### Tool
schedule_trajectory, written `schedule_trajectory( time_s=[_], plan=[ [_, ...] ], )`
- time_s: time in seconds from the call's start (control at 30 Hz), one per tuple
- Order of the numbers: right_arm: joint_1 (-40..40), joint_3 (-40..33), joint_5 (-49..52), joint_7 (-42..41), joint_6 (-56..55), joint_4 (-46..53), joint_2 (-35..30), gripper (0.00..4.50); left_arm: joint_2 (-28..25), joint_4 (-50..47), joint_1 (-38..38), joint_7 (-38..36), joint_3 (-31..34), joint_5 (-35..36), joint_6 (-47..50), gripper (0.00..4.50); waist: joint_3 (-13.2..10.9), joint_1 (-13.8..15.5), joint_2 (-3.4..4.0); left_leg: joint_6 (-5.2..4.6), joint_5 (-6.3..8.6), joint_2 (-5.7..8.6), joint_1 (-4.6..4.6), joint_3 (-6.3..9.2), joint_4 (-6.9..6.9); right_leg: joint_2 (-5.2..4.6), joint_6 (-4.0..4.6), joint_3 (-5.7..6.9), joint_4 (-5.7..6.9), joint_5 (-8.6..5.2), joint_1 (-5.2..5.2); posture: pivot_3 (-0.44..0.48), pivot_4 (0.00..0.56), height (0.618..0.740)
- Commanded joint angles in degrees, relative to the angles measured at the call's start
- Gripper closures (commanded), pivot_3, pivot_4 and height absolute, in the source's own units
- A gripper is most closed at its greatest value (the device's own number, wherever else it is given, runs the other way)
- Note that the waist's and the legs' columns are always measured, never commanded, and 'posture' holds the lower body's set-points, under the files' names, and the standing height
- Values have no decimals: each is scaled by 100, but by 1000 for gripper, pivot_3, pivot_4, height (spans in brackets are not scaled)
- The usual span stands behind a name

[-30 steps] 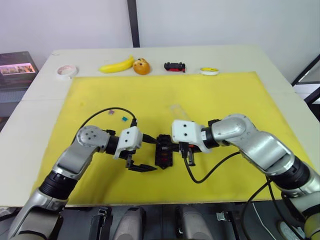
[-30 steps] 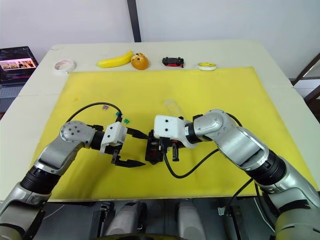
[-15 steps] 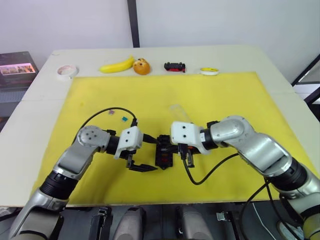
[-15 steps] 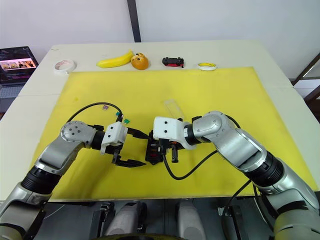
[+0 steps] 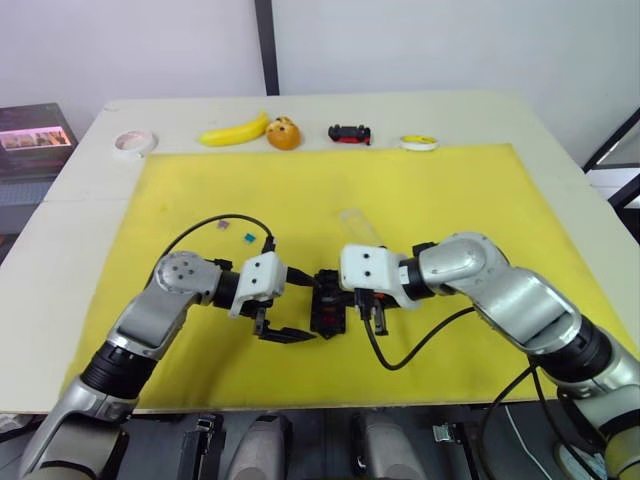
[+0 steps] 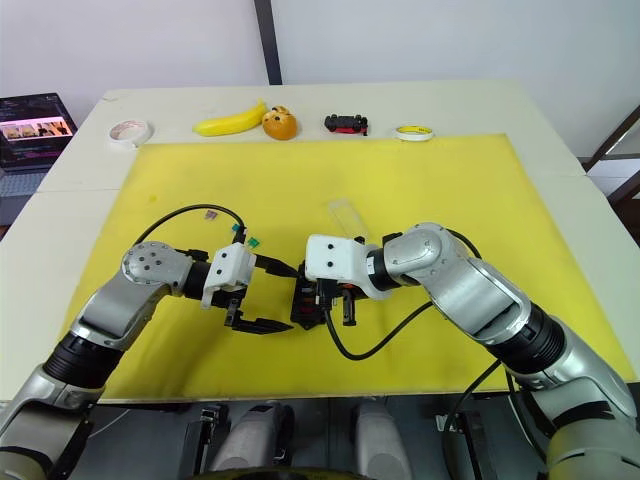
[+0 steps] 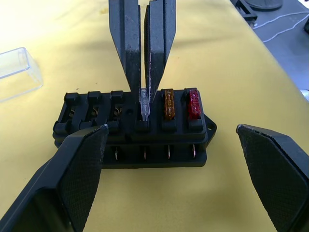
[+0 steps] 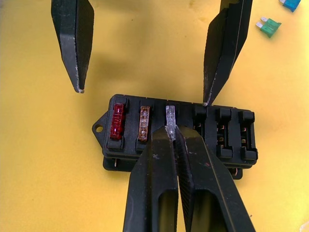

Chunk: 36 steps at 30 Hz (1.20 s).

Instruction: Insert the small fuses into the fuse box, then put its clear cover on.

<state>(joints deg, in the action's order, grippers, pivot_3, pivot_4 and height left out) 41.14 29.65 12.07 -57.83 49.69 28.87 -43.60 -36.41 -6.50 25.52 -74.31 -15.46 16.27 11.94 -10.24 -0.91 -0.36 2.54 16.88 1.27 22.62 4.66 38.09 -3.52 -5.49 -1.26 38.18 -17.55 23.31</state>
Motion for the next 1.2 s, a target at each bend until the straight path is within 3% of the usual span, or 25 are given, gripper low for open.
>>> schedule_trajectory(
  time_s=[0.03,1.1,1.2],
  plan=[
    [43,-74,2,10,-15,68,84,4500,19,-86,93,7,38,15,-47,32,0,-1,0,0,0,0,0,0,0,0,0,0,0,0,0,0,150,740],
    [-114,-115,-44,239,166,199,131,4500,69,-29,105,-29,79,-22,-112,32,1,-5,0,1,-1,1,-1,0,4,0,0,0,6,0,0,0,150,740],
    [-75,-206,45,235,257,259,150,3460,56,-45,83,-27,93,-18,-117,0,1,-5,0,1,-1,1,-1,0,4,0,0,0,6,0,0,0,150,740]
  ],
)
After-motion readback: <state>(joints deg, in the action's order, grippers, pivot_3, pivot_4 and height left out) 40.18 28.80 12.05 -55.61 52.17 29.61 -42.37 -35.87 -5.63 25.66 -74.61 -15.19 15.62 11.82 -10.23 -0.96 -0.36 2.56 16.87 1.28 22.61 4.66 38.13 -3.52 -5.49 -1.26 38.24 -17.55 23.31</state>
